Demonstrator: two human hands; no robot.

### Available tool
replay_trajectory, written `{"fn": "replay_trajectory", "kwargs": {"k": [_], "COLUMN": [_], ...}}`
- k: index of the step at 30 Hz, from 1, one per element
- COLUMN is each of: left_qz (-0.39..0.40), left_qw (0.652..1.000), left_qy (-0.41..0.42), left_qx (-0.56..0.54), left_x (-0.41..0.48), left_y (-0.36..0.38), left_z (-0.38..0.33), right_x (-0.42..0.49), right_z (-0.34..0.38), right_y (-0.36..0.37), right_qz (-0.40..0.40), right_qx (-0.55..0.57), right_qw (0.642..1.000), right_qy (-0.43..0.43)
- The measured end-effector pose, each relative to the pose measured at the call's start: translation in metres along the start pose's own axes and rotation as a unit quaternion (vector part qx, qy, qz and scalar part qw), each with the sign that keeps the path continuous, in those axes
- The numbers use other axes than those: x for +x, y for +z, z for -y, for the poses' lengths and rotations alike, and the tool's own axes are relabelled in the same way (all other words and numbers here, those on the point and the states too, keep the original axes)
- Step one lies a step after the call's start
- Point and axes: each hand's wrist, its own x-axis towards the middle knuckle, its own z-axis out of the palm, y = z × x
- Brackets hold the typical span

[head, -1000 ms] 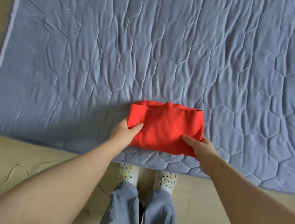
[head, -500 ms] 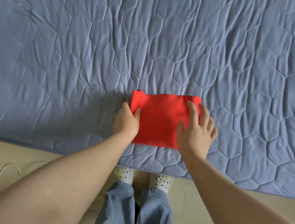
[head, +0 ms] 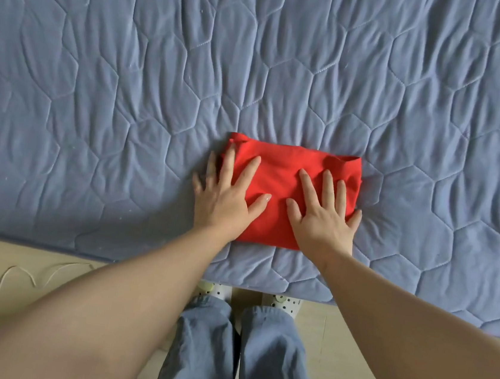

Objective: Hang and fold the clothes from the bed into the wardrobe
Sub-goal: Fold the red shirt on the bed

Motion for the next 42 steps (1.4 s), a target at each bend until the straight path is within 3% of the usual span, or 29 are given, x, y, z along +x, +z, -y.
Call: {"fn": "replay_trajectory", "kwargs": {"k": [5,9,12,15,17,18,20,22,24,33,42], "left_qz": [0.004,0.112,0.176,0.204,0.21,0.21,0.212,0.224,0.231,0.106,-0.009], "left_qw": [0.985,0.95,0.898,0.837,0.8,0.783,0.754,0.73,0.714,0.725,0.713], "left_qy": [-0.133,-0.145,-0.116,-0.144,-0.174,-0.186,-0.21,-0.231,-0.244,-0.258,-0.252], "left_qx": [-0.11,-0.252,-0.386,-0.487,-0.534,-0.555,-0.585,-0.603,-0.614,-0.63,-0.654], "left_x": [0.01,0.011,0.008,-0.002,-0.012,-0.019,-0.034,-0.052,-0.068,-0.12,-0.181], "left_y": [-0.001,-0.014,-0.032,-0.045,-0.054,-0.058,-0.067,-0.079,-0.088,-0.169,-0.288], "left_z": [0.0,0.005,0.014,0.012,0.009,0.01,0.016,0.029,0.041,0.076,0.144], "right_x": [0.005,-0.003,-0.012,-0.023,-0.034,-0.039,-0.048,-0.062,-0.073,-0.11,-0.166], "right_z": [-0.002,-0.002,0.005,0.008,0.007,0.007,0.007,0.012,0.016,0.093,0.225], "right_y": [0.003,-0.004,-0.011,-0.022,-0.031,-0.036,-0.047,-0.06,-0.068,-0.122,-0.185], "right_qz": [-0.005,0.002,0.017,-0.047,-0.093,-0.08,0.015,0.172,0.239,0.229,0.252], "right_qx": [0.01,0.039,0.105,0.215,0.272,0.298,0.405,0.491,0.489,0.482,0.461], "right_qw": [1.0,0.999,0.994,0.975,0.949,0.93,0.859,0.769,0.746,0.794,0.84], "right_qy": [-0.004,-0.002,0.009,0.038,0.129,0.198,0.312,0.372,0.384,0.293,0.137]}}
